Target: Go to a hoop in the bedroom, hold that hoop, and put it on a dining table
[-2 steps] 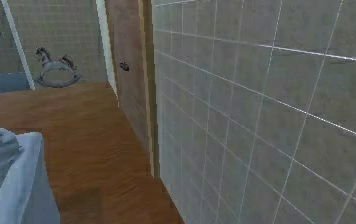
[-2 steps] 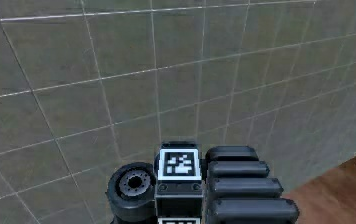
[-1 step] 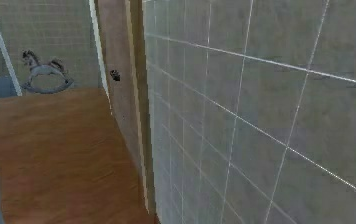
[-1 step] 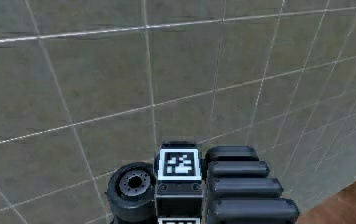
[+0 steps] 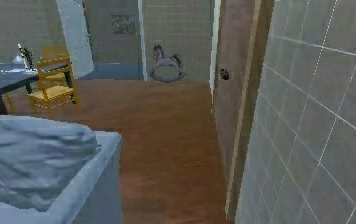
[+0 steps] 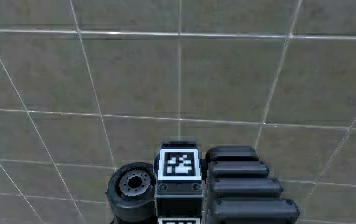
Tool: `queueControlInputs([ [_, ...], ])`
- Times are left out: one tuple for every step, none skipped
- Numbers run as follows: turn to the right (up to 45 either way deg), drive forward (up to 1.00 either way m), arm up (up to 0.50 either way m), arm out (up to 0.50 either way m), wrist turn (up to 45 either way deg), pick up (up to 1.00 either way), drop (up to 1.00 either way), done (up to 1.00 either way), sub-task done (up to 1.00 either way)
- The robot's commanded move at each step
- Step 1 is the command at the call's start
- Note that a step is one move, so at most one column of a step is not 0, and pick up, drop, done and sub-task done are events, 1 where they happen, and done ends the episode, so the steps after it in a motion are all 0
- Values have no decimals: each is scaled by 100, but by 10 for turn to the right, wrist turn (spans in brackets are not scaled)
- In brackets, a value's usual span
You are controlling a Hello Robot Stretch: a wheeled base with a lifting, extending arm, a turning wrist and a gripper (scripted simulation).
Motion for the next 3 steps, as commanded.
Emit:
queueControlInputs([
  [0,100,0,0,0,0,0,0,0],
  [0,55,0,0,0,0,0,0,0],
  [-450,0,0,0,0,0,0,0,0],
])
